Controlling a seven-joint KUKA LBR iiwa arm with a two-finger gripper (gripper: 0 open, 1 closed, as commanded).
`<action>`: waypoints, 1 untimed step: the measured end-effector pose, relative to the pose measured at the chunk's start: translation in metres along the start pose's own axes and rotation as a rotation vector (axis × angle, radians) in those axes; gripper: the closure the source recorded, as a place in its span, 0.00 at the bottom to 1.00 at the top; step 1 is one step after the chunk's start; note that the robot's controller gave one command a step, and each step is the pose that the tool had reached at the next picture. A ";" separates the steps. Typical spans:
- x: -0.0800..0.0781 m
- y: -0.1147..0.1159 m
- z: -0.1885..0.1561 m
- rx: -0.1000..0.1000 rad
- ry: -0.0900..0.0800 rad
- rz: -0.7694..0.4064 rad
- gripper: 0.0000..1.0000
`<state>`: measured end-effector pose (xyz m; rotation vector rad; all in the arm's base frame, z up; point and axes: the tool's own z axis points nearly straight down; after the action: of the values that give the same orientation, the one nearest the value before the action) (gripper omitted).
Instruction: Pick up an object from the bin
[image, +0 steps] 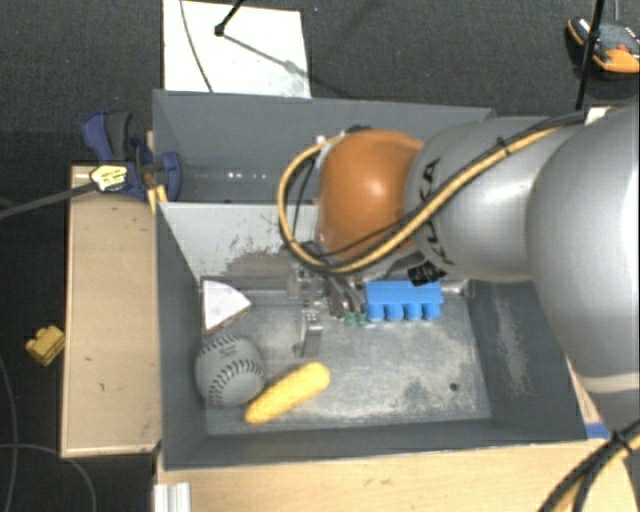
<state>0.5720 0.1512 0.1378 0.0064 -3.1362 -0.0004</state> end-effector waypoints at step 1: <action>-0.002 -0.001 -0.005 -0.001 -0.008 0.003 0.00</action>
Offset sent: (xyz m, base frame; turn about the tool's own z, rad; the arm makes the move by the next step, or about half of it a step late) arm -0.0824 -0.0402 -0.0532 -0.1369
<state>0.5740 0.1506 0.1426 0.0012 -3.1442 -0.0023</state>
